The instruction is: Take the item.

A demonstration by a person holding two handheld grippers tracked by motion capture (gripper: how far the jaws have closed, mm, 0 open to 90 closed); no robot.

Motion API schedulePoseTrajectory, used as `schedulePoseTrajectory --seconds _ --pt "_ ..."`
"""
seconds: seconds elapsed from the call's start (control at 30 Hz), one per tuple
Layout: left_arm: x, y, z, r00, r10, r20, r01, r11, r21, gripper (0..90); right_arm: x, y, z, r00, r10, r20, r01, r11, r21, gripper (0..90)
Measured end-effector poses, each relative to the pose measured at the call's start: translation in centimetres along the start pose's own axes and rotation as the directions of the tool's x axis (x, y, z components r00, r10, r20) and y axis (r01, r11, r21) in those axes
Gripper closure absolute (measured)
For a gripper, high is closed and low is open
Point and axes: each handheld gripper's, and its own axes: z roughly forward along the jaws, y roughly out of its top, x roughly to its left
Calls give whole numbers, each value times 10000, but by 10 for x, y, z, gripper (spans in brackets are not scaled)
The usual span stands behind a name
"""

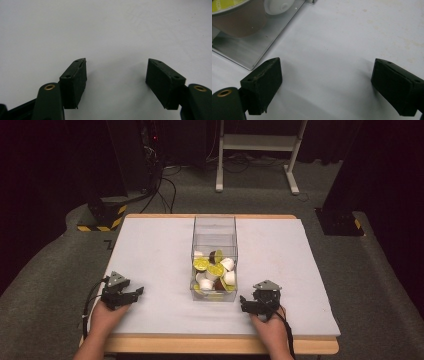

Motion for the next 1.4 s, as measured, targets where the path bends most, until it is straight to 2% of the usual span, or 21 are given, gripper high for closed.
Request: schedulePoseTrajectory --seconds 0.3,0.83,1.0,1.4 --pt "0 0 0 10000 -87 5 87 10000 0 332 0 0 0 10000 1 3 -1 10000 -5 97" --pt "0 0 0 10000 45 -3 -45 10000 24 332 0 0 0 10000 -14 -8 14 10000 -14 105" --pt "-1 0 1 9999 -135 -43 135 9999 -51 330 0 0 0 10000 -8 -16 8 10000 -21 106" --pt "0 0 0 10000 -53 -25 53 10000 -1 326 0 0 0 10000 -8 -26 8 10000 -23 108"
